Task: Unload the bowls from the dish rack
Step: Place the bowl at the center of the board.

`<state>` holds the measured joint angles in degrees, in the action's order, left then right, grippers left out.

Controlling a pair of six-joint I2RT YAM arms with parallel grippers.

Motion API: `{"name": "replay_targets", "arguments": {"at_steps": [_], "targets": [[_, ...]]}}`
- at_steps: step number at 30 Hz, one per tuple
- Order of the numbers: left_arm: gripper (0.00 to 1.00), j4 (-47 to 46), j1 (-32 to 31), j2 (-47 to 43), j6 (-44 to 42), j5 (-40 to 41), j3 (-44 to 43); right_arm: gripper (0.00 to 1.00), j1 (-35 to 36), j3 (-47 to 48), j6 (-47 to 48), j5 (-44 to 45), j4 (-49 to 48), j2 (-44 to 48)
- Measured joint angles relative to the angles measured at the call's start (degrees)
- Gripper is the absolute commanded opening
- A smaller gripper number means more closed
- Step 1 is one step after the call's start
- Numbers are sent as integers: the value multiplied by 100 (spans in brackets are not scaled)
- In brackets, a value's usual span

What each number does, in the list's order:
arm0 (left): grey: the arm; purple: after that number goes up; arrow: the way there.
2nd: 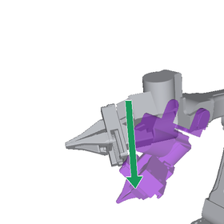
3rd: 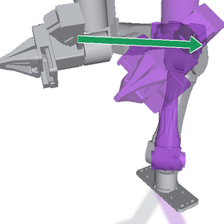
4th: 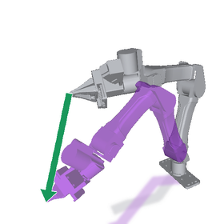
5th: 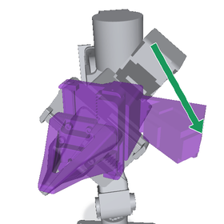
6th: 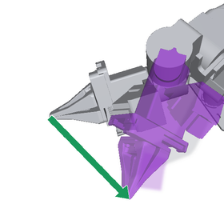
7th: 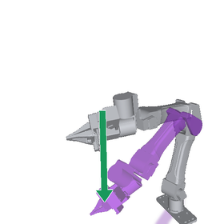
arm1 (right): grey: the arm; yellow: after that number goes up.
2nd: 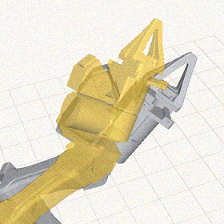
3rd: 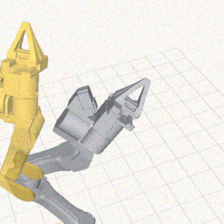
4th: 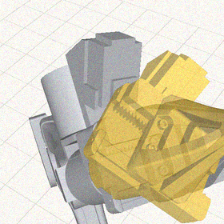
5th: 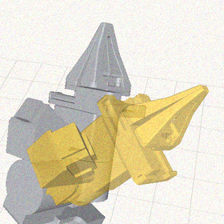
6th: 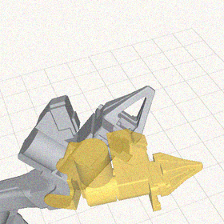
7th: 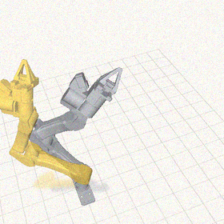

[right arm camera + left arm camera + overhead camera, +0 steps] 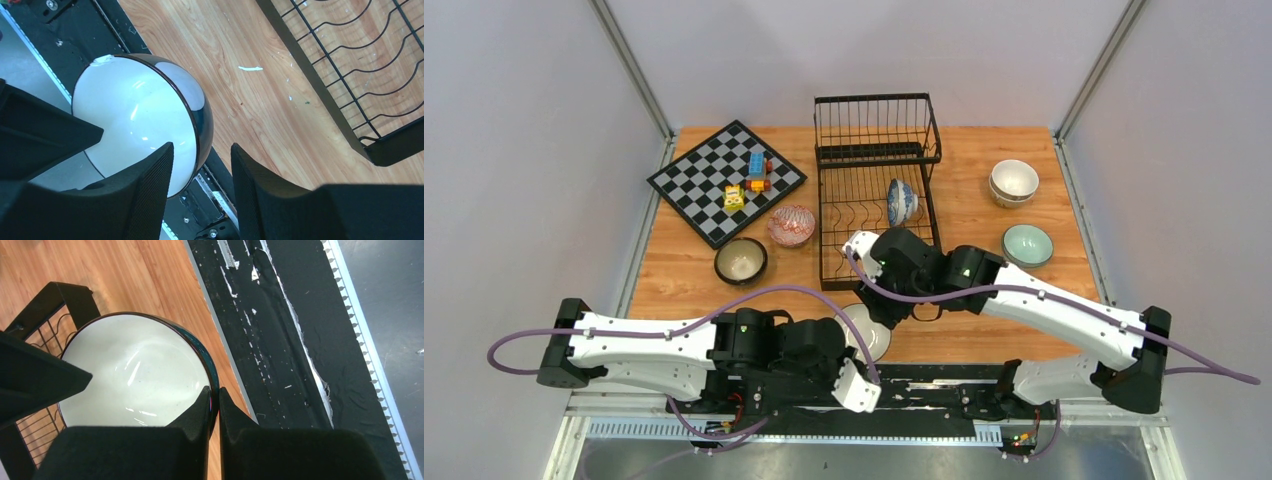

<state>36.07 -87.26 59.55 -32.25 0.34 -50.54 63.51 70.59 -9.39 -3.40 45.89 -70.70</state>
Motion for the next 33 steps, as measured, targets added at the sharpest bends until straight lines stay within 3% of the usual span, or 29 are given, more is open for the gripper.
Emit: {"name": "replay_targets", "arguments": {"at_steps": [7, 13, 21, 27, 29, 33], "targets": [[0, -39, -44, 0, 140, -13, 0, 37, 94, -162, 0, 125, -24, -243], [0, -273, -63, -2, 291, -17, 44, 0, 138, -192, -22, 229, -70, -341], [1, -675, -70, -66, 522, -22, 164, 0, 173, -313, 24, 472, -55, -385], [59, -922, -74, -101, 914, 308, 221, 0, 190, -487, -210, 791, -76, -105], [97, -979, -74, -131, 1080, 507, 251, 0, 190, -566, -363, 1008, -61, 98], [100, -1266, -74, -332, 1467, 822, 455, 0, 190, -697, -706, 1425, -63, 564]]}}
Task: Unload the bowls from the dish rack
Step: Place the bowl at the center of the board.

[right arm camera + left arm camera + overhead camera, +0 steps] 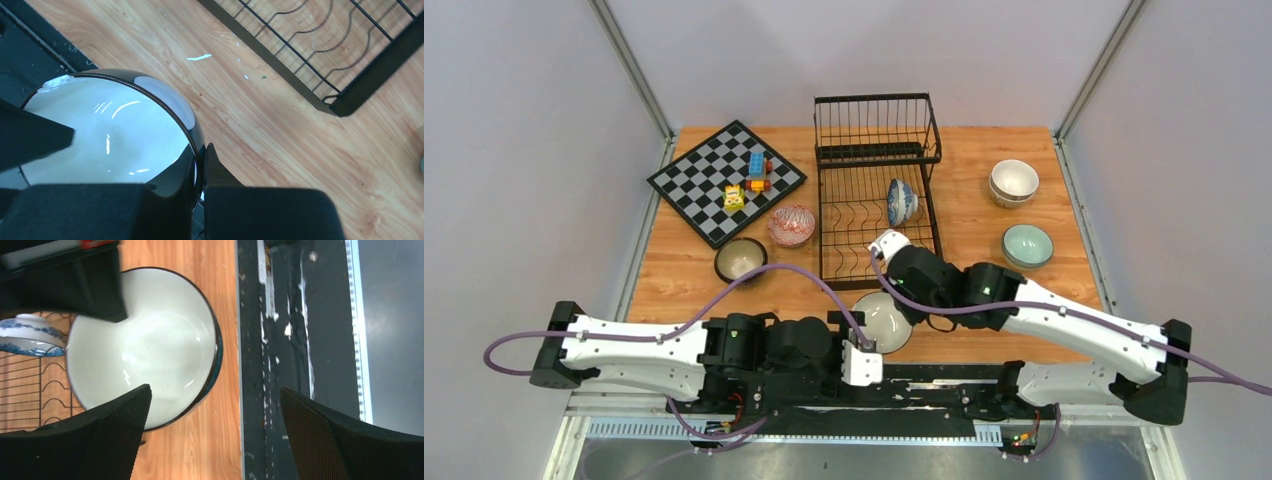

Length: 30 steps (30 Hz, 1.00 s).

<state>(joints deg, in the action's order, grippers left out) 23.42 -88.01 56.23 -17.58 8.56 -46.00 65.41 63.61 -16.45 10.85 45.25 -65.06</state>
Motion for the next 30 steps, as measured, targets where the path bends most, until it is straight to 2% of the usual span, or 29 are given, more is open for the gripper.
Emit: {"name": "replay_targets", "arguments": {"at_steps": [4, 8, 14, 22, 25, 30], "targets": [[100, -514, -22, -382, 518, 420, 238, 0, -28, -369, -413, 415, -22, 538], [100, -487, -28, -625, 1749, 1727, 505, 0, -103, -966, -973, 890, 11, 1314], [100, -232, -26, -385, 3263, 3152, 568, 0, -267, -1814, -1943, 1248, 70, 2164], [100, -448, -26, -422, 5195, 5025, 1099, 0, -282, -2494, -3106, 1226, -151, 1703], [100, -111, -26, -470, 6203, 5587, 1158, 0, -282, -2583, -3571, 1231, -267, 1550], [100, 643, -26, -503, 7615, 6057, 1193, 0, -282, -2553, -4323, 1233, -461, 942]]}}
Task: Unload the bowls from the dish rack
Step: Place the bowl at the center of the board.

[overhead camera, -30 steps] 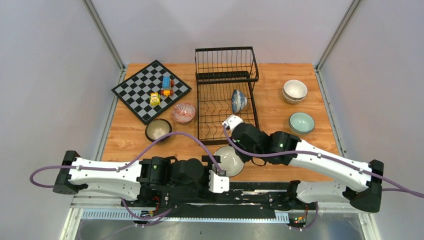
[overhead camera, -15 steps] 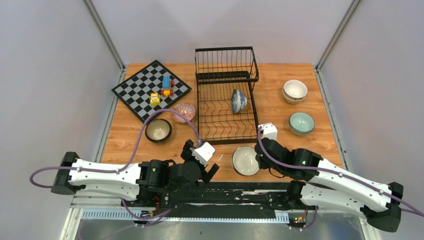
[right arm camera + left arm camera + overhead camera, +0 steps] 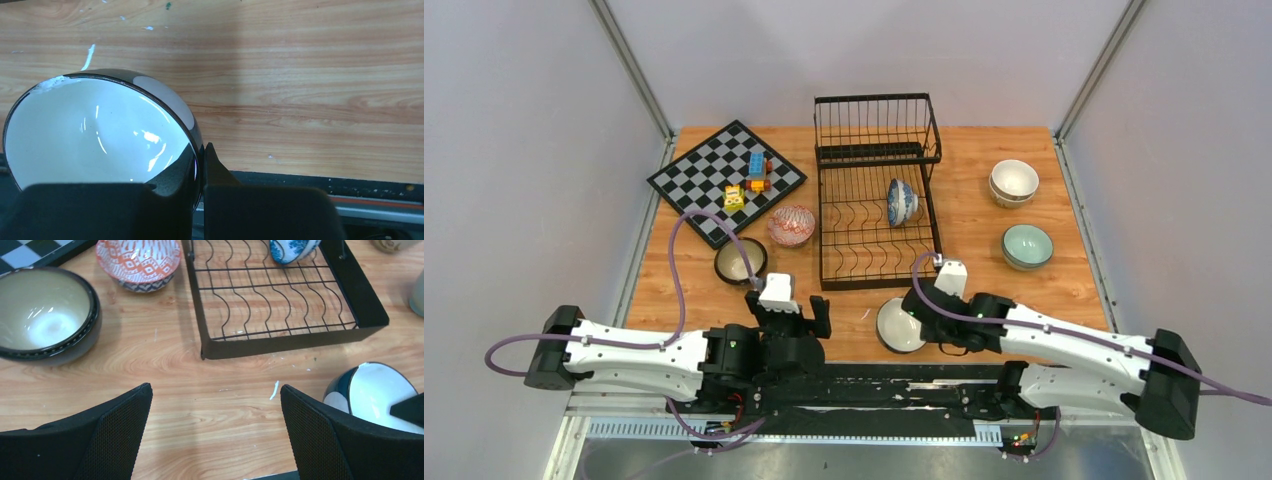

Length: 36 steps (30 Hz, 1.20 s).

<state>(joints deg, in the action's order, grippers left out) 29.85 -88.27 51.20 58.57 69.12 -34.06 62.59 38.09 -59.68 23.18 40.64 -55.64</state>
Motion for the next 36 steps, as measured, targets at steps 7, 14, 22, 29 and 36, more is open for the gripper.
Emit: {"name": "replay_targets", "arguments": {"at_steps": [7, 14, 22, 29, 36], "targets": [[100, 728, 0, -76, 1034, 140, 33, 0, 0, 229, -706, -11, 52, -831], [99, 748, 0, -476, 1080, -24, 212, 0, 0, 247, -1091, 44, 87, -909], [99, 592, 0, -688, 1038, -227, 417, 0, 0, 304, -1119, 39, 66, -1344], [99, 337, 0, -647, 859, -376, 444, 0, 2, 334, -1093, 33, -140, -1569], [99, 173, 0, -540, 789, -490, 450, 0, 2, 363, -964, 31, -258, -1735]]}}
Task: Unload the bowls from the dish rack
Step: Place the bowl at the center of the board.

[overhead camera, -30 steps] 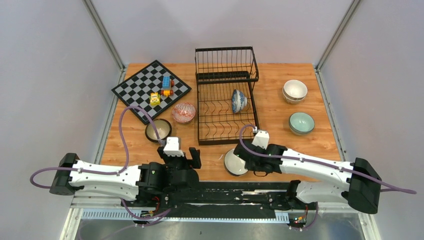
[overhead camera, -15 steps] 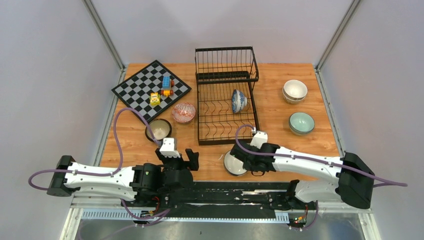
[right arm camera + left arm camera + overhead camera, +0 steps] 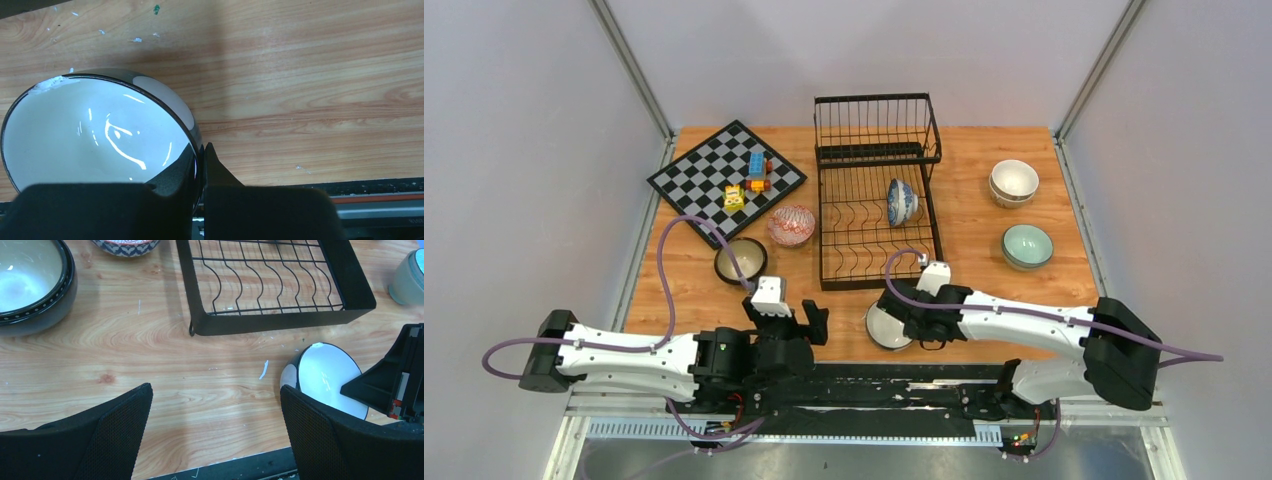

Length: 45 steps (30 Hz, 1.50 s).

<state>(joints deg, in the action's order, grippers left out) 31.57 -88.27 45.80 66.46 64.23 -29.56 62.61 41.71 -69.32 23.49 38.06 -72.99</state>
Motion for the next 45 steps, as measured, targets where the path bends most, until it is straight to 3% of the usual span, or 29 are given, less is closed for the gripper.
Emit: {"name": "replay_targets", "arguments": {"at_steps": [10, 37, 45], "targets": [[99, -22, 0, 103, 24, -96, 2, 2, 0, 17, 138, 2, -133, -68], [99, 44, 0, 435, -155, -249, -24, 37, 0, 151, 774, -175, -317, -31], [100, -166, 0, 680, -496, -369, -166, 56, 0, 151, 1132, -310, -433, 195]]}}
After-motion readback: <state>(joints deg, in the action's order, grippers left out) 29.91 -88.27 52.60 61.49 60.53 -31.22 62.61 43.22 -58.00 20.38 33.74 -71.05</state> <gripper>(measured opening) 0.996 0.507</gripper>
